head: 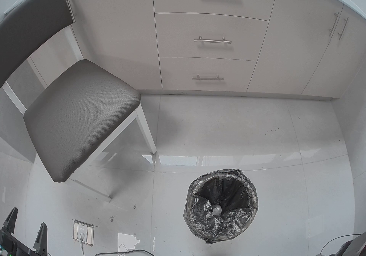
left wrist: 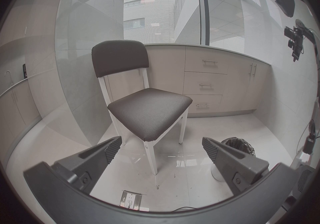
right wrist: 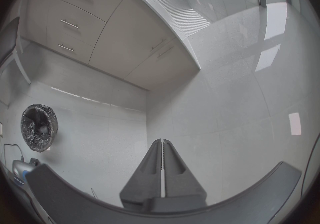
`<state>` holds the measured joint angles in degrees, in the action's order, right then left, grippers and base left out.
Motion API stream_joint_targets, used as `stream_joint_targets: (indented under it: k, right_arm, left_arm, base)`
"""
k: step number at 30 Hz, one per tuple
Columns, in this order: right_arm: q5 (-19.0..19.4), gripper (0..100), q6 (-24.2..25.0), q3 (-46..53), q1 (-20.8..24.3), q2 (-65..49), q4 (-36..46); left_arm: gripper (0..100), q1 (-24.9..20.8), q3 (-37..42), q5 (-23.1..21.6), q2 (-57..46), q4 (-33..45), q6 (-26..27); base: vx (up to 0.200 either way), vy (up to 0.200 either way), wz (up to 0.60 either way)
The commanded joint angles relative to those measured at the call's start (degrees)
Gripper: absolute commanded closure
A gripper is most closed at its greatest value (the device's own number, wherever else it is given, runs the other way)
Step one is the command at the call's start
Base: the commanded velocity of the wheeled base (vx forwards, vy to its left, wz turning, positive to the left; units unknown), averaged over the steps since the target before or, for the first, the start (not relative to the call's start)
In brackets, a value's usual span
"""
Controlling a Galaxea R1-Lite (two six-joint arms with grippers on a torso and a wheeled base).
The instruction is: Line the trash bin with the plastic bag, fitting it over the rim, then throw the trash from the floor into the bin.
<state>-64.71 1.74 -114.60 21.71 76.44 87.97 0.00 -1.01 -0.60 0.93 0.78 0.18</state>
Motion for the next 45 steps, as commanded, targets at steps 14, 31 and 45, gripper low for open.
stream_joint_targets:
  k: [14, 31, 45]
  right_arm:
    - [37.2, 100, -11.1, 0.0, -33.4, -28.4, 0.9]
    - [47.7, 100, -12.8, 1.5, -29.7, -61.9, -16.2]
    - [63.5, 100, -6.2, 24.8, -26.6, -71.0, -26.5]
  left_arm:
    - [0, 0.0, 0.9, 0.0, -0.9, 0.0, 0.0]
    - [0, 0.0, 0.9, 0.0, -0.9, 0.0, 0.0]
    - [0, 0.0, 0.9, 0.0, -0.9, 0.0, 0.0]
  base:
    - [0.000, 0.000, 0.00]
    - [0.000, 0.000, 0.00]
    - [0.000, 0.000, 0.00]
